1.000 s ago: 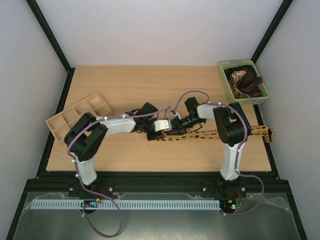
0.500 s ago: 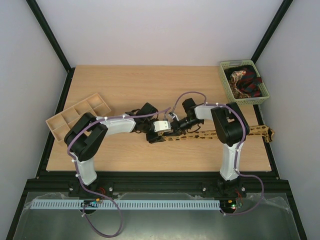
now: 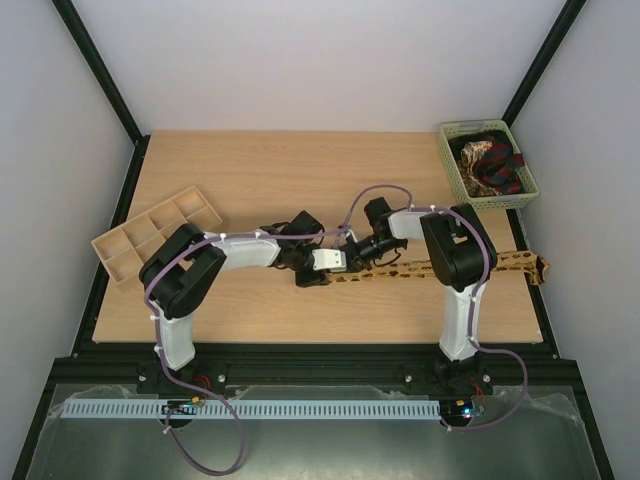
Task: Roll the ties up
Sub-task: Fold the tie at the center of the board.
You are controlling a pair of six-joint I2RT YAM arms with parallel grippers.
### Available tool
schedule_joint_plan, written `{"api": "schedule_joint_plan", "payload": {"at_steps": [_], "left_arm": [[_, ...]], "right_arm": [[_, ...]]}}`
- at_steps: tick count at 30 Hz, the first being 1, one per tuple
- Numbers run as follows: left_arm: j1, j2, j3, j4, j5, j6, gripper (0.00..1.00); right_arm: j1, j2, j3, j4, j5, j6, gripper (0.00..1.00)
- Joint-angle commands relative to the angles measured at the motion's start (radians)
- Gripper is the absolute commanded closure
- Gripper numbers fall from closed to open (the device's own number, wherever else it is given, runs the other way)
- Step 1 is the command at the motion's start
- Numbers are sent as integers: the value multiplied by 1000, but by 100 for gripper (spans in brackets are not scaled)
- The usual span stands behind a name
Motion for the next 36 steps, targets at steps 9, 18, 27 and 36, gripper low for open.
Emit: {"api": "schedule_joint_plan", "payload": {"at_steps": [9,18,27,36], "left_arm": [[64,-7,14,-91,7,122,68],[124,-74,-34,-66,80,122,41],[150,-81,-49,-93,98,146,42],[139,-87,-26,-113,134,159,57]], "right_arm": [[6,60,42,-54,103,-10,99],[7,98,34,-44,189,-1,99],[6,110,35,-54,216,-5,99],[6,116,40,-55,232,-1,99]]}}
